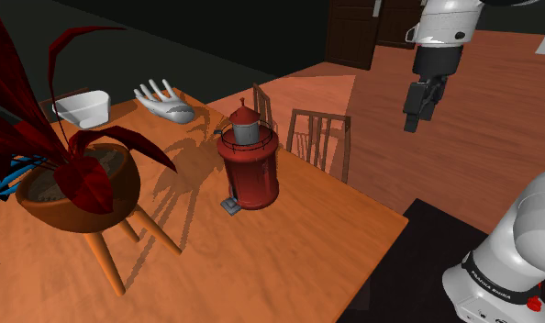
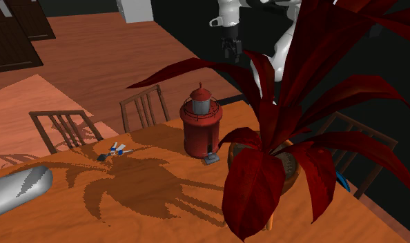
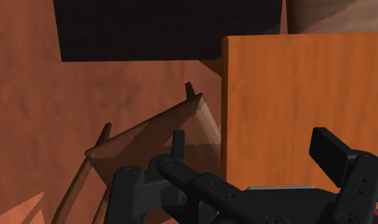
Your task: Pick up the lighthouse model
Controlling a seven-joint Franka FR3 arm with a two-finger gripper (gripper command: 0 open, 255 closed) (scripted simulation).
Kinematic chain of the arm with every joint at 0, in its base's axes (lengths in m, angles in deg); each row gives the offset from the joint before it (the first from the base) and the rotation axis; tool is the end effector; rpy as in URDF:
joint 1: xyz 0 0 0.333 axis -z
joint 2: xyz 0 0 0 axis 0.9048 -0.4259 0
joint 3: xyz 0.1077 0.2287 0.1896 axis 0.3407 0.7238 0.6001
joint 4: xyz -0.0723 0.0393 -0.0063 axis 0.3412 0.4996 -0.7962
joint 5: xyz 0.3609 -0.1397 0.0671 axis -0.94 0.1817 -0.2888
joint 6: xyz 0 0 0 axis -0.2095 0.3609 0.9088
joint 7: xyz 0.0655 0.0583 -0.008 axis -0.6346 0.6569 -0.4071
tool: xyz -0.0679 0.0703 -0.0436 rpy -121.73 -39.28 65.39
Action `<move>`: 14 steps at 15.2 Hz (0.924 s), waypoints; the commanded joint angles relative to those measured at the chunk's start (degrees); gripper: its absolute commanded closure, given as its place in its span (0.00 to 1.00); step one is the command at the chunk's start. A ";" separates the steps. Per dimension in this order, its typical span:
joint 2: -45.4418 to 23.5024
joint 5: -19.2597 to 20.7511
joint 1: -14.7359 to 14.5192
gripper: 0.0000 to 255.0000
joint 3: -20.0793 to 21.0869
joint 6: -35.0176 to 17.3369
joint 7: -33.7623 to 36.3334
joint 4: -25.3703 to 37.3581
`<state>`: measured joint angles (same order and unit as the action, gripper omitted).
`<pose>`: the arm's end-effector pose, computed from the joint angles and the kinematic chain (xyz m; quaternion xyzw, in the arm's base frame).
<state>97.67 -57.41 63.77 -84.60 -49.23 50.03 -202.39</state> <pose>0.2953 0.0155 0.5894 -0.9973 -0.0081 0.0554 0.0465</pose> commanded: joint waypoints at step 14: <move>-9.08 2.89 1.36 0.00 19.85 -24.80 20.03 4.92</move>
<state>89.35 -55.30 64.77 -66.39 -72.02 68.21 -197.81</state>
